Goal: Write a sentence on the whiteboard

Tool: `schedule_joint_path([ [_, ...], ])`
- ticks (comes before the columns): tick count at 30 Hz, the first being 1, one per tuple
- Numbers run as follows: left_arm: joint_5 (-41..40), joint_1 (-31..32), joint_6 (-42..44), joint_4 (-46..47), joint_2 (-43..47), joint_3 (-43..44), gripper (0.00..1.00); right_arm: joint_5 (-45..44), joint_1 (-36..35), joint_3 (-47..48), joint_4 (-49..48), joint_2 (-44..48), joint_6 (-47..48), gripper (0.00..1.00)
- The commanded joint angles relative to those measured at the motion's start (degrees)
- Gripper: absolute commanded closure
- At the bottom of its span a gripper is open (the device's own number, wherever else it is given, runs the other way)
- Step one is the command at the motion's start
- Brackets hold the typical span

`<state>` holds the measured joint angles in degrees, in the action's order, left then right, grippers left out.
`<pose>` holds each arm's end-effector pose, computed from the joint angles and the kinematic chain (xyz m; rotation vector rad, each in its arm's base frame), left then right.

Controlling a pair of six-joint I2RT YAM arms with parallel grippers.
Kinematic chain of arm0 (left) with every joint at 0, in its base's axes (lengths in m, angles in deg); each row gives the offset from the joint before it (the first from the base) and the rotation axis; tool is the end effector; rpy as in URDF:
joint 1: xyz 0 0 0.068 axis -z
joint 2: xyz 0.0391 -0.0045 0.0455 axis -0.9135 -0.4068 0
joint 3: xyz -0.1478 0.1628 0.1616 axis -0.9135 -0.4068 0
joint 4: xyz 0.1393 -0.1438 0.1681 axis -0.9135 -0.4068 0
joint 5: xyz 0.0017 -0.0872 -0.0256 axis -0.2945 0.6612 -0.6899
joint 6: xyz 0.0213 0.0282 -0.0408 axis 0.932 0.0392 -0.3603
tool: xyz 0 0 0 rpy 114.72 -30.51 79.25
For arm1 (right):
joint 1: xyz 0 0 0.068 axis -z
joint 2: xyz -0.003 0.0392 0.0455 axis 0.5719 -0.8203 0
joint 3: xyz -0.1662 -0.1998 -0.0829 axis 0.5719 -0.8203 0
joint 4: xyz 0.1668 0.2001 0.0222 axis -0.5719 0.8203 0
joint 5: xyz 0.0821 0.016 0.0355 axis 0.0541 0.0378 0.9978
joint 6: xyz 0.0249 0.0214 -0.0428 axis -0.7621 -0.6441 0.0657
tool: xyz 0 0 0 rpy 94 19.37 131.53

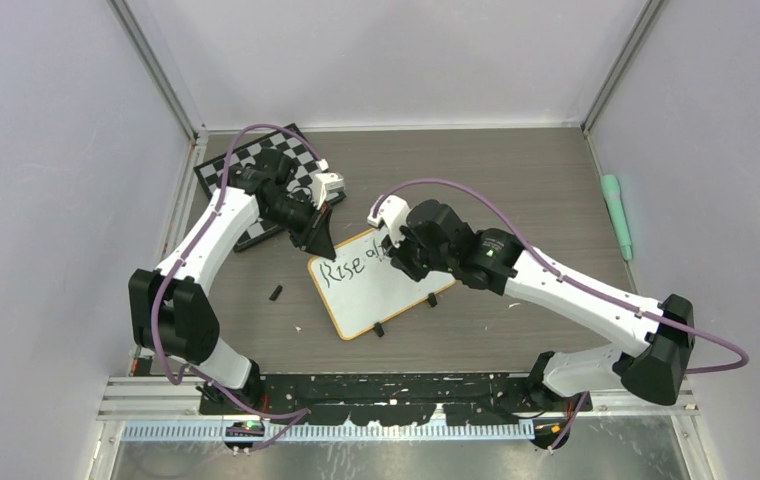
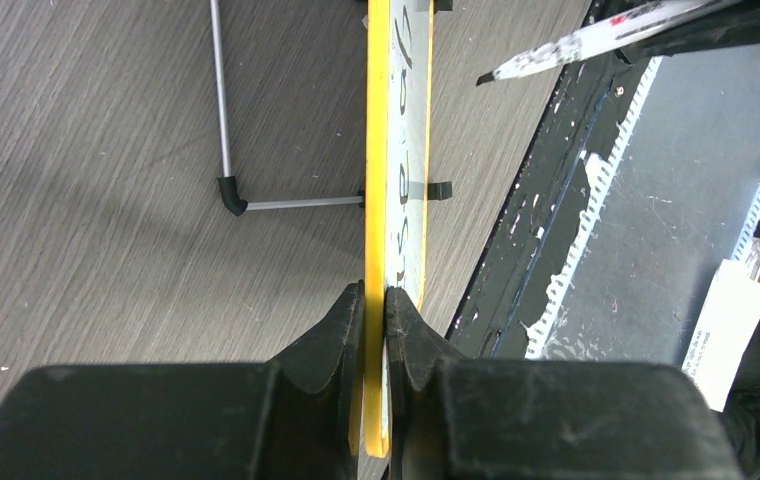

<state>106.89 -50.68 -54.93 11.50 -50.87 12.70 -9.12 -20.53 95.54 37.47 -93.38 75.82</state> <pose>0.2766 -0.1028 0.2993 1.0599 2.3571 -1.0748 0.1650 0.2350 0.3311 -1.1263 1.9834 0.3883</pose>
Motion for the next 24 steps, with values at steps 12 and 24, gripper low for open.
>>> schedule_joint_path([
  [12,0.3,0.3,1.1,0.2,1.2,0.7,0.99,10.3,8.9,2.0,0.8,3.3,-0.6,1.00],
  [24,0.2,0.3,1.1,0.2,1.4,0.4,1.00,8.2,8.7,2.2,0.6,-0.7,-0.6,1.00],
])
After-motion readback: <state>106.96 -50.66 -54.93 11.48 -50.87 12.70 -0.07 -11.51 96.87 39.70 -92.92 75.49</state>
